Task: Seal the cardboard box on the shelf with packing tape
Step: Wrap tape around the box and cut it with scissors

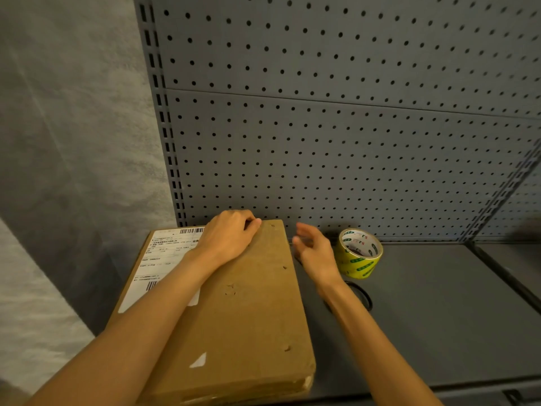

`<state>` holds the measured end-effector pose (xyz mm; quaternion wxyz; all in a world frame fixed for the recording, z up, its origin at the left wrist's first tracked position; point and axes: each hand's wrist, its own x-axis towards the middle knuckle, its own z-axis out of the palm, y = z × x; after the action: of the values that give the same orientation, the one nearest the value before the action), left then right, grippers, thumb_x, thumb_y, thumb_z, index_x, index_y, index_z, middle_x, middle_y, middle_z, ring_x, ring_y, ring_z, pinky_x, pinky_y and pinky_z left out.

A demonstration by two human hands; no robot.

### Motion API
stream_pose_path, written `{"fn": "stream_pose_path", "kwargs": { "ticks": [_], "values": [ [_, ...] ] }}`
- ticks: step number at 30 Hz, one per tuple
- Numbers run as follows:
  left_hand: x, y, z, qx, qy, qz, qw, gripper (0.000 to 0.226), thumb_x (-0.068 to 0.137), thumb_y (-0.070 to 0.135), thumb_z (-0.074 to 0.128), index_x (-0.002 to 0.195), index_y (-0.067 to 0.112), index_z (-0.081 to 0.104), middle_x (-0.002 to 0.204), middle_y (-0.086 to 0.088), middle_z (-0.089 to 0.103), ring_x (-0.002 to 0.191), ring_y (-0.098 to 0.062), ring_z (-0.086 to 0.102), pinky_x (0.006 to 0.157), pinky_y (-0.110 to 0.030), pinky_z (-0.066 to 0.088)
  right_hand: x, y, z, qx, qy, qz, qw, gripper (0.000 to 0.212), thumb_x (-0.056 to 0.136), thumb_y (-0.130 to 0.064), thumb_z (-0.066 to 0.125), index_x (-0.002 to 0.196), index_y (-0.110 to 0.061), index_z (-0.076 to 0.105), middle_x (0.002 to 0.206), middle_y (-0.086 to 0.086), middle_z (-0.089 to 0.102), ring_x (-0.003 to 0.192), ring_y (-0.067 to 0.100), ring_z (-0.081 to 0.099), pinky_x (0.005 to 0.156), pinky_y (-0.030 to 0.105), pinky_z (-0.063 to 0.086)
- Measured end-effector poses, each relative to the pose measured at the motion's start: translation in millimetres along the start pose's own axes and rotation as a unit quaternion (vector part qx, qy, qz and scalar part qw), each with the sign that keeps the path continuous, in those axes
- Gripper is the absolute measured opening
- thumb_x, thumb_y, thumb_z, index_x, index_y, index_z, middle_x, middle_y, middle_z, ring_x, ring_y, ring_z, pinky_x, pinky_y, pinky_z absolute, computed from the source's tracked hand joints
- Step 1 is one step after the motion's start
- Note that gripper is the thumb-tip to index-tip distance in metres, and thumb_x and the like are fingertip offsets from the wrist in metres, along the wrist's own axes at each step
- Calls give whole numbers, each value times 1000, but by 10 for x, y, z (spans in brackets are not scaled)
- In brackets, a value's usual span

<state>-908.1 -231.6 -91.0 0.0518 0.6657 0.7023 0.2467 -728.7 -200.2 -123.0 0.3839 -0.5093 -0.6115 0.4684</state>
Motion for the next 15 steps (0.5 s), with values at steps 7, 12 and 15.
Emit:
{"fn": "stream_pose_path", "kwargs": {
  "ticks": [7, 12, 15],
  "values": [
    [-1, 17, 37, 26, 12, 3, 1000, 34, 98, 38, 41, 108, 16, 65, 103, -3, 67, 90, -19, 61, 77, -35, 50, -175, -185, 144, 49, -142, 27, 988, 61, 98, -43, 42, 150, -29, 14, 152, -4, 29, 134, 12, 36, 102, 24, 35],
    [22, 93, 115, 57, 1, 6, 998, 34, 99, 35, 40, 107, 13, 63, 101, -5, 67, 88, -19, 61, 72, -30, 45, -187, -96, 156, 82, -132, 64, 986, 60, 99, -40, 41, 150, -30, 12, 149, 0, 35, 128, 17, 44, 106, 33, 39],
    [30, 95, 124, 60, -3, -1, 998, 32, 100, 35, 40, 109, 13, 62, 101, -5, 66, 87, -18, 60, 69, -27, 41, -187, -103, 159, 74, -137, 71, 985, 58, 100, -40, 39, 151, -28, 14, 146, 0, 39, 124, 15, 47, 103, 30, 40]
  ]
}}
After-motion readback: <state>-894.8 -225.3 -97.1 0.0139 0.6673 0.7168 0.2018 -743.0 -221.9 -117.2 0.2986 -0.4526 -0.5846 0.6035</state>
